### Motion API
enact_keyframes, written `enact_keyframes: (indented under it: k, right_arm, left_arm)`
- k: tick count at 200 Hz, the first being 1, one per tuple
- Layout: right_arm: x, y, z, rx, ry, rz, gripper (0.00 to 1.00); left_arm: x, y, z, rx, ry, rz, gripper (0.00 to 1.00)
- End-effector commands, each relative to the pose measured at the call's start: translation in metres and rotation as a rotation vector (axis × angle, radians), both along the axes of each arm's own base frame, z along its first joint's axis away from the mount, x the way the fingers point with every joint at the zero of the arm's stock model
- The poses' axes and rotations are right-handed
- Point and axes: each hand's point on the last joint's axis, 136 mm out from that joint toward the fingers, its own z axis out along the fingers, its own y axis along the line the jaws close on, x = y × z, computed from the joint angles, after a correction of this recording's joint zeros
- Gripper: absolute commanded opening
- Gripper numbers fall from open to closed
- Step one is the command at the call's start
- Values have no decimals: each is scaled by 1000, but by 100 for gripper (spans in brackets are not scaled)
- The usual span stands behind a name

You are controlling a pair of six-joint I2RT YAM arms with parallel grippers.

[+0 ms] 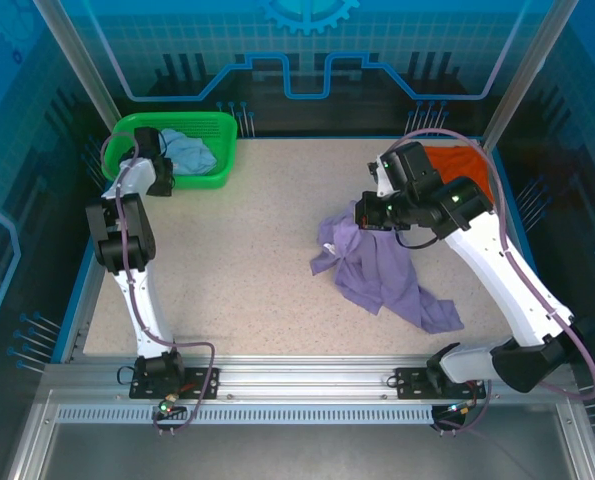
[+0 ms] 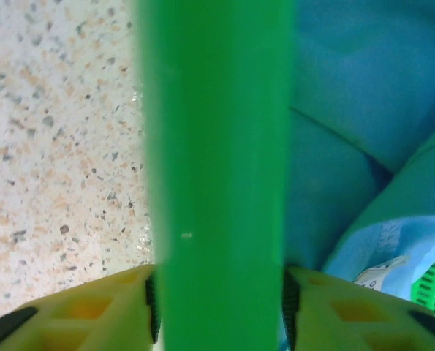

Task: Fold and stack the t-shirts

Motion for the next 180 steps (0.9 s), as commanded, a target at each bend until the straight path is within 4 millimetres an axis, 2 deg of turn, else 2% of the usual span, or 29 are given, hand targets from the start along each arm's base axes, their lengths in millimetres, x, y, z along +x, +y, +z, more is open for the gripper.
enact_keyframes:
  k: [1,17,33,50,65,77,85,111,128,150,160,171,180]
  right_arm:
    - [6,11,17,32,-48,18,0]
    - [10,15,22,40,-65,27,0]
    - [16,22,30,56,-92,41,0]
    - [25,35,42,79,-123,70,0]
    - [32,49,54,104,-151,97,0]
    - [39,60,65,127,-171,116,0]
    - [44,67,72,139,-187,128,0]
    - [60,81,91,152,-230,160,0]
    - [67,86,99,150,-254,175,0]
    - [75,90,99,151,-252,184,0]
    - [77,91,97,163,-237,182,0]
    - [77,92,96,178,-222,185,0]
    - [76,93,94,181,-214,192,0]
  left_arm:
    - [3,0,12,-4,4,-47,69]
    - [0,-4,32,-3,-10,-83,86]
    - [-10,-11,64,23,-43,-114,97]
    - [-30,-22,107,64,-105,-154,99]
    - [-54,-39,144,115,-168,-217,99]
    - [-73,-64,171,140,-219,-289,99]
    - [-83,-88,185,142,-261,-358,99]
    - [-104,-185,218,55,-464,-644,99]
    - [-117,-243,221,-111,-558,-802,99]
    - [-139,-304,210,-343,-600,-921,99]
    - [-148,-321,203,-413,-604,-939,99]
    - [-155,-330,189,-475,-593,-900,99]
    - [-156,-337,184,-516,-619,-873,99]
